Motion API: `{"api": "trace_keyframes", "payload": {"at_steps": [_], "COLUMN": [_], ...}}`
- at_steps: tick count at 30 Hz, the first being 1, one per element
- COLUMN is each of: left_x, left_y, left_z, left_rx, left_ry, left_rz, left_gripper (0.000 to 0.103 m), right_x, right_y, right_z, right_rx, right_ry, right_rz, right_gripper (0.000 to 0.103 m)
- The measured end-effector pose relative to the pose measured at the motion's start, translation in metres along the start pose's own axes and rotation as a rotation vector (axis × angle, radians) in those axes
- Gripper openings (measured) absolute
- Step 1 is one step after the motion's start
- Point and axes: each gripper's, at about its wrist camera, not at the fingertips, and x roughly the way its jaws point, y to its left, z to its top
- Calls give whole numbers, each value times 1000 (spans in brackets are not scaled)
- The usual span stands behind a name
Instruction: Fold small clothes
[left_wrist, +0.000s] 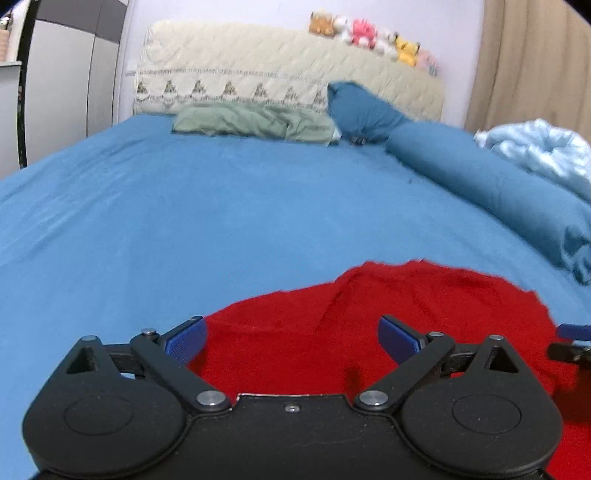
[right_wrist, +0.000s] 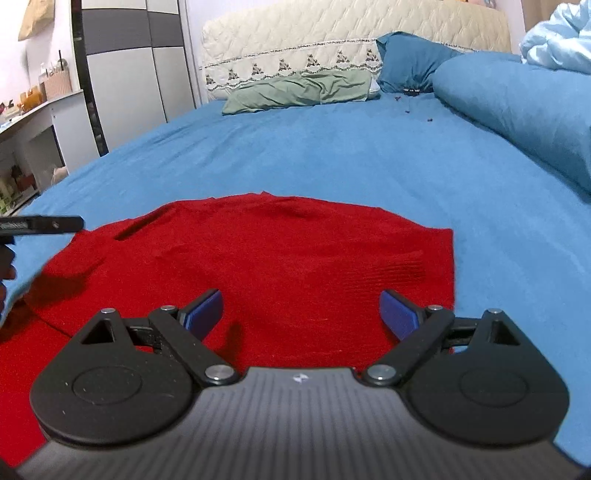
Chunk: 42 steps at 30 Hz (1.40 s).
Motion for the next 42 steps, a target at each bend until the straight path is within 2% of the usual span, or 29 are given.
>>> {"api": "trace_keyframes", "payload": {"at_steps": [3, 6, 10, 13, 15, 18, 21, 25, 28, 30, 32, 35, 38, 42], "left_x": [26, 34, 46, 31, 5, -50, -117, -205, -253, -272, -287, -299, -304, -302], "left_y": [17, 29, 24, 21, 14, -5, -29, -57, -75, -80, -82, -84, -91, -87], "left_z": [-6, -5, 3, 3, 4, 9, 9, -4, -20, -30, -43, -69, -96, -137], "left_rx": [-73, -105, -71, -79, -81, -25, 28, 47, 62, 34, -19, -67, -72, -129], "left_ry": [78, 70, 100, 116, 85, 42, 22, 25, 42, 74, 115, 162, 207, 273], "left_rz": [34, 37, 65, 107, 124, 174, 212, 231, 249, 242, 200, 185, 193, 177], "left_gripper": [100, 101, 102, 100, 100, 100, 102, 103, 103, 103, 103, 103, 103, 102], "right_x": [8, 14, 24, 20, 6, -35, -92, -181, -237, -269, -294, -318, -327, -333], "right_y": [-1, -2, -11, -9, -9, -9, -10, -9, -5, -3, -4, -4, -5, -10], "right_z": [-1, -2, -3, 0, 4, 15, 25, 34, 34, 29, 17, -9, -44, -91], "right_rx": [11, -2, 30, 31, 40, 36, 18, 11, -5, -11, -8, -18, -4, 47], "right_ry": [16, 24, 60, 63, 55, 15, -16, -34, -22, 8, 46, 111, 176, 236], "right_rz": [-5, -7, -13, -32, -32, -17, -16, 0, -8, -9, 0, -17, -27, -41], "right_gripper": [103, 103, 103, 103, 103, 103, 103, 103, 103, 103, 103, 103, 103, 103]}}
